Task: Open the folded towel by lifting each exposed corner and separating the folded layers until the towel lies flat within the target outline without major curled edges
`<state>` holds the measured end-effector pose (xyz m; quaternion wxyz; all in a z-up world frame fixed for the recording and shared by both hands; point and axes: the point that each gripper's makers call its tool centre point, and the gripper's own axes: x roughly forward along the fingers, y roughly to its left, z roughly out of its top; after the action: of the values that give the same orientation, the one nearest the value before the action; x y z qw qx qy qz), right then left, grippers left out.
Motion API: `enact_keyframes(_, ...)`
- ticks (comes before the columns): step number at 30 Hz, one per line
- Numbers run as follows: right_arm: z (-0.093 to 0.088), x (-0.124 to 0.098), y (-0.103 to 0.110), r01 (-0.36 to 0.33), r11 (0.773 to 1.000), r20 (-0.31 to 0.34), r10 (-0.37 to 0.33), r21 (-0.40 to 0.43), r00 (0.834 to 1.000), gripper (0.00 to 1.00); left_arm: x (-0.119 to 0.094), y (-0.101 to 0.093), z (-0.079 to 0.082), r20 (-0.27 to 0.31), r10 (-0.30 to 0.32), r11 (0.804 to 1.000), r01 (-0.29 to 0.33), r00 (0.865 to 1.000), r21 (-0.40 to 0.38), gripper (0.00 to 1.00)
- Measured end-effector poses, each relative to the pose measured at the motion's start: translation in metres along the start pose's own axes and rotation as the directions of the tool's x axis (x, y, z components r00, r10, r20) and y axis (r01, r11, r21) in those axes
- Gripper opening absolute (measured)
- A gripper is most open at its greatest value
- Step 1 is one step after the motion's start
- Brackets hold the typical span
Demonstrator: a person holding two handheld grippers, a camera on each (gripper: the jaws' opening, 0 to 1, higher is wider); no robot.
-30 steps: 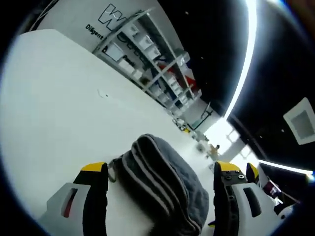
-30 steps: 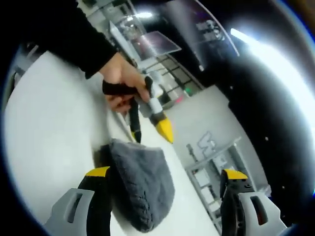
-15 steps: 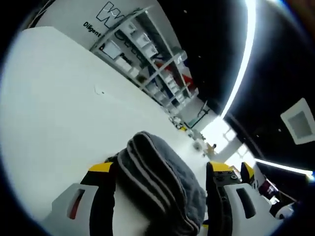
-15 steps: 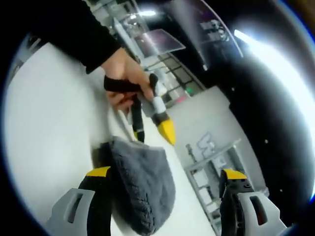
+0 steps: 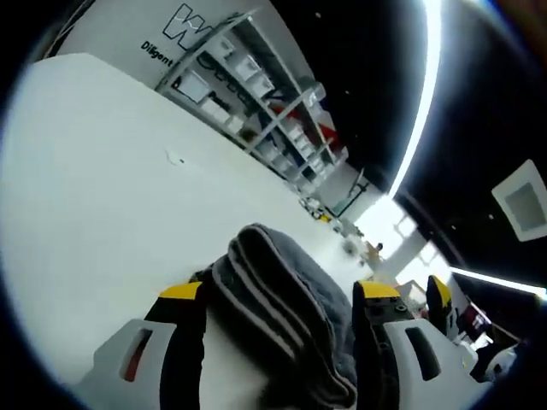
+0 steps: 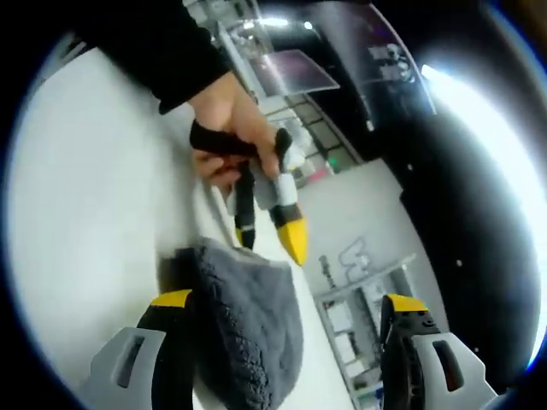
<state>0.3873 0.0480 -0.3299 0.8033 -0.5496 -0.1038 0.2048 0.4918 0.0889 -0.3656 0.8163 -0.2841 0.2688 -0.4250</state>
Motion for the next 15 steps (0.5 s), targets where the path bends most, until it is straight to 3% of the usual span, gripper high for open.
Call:
enact_keyframes(8, 0.008, 0.006, 0.003, 0.02, 0.996, 0.021, -0.018, -0.089, 1.0, 0.86, 0.004, -0.005, -0.004, -0.009, -0.026, 1.0, 0.026, 1.0, -0.005, 0.65)
enact_keyframes(15, 0.014, 0.01, 0.001, 0.015, 0.993, 0.039, -0.011, -0.118, 0.999, 0.78, 0.005, -0.006, -0.007, -0.012, -0.039, 0.999, 0.039, 0.999, -0.014, 0.63)
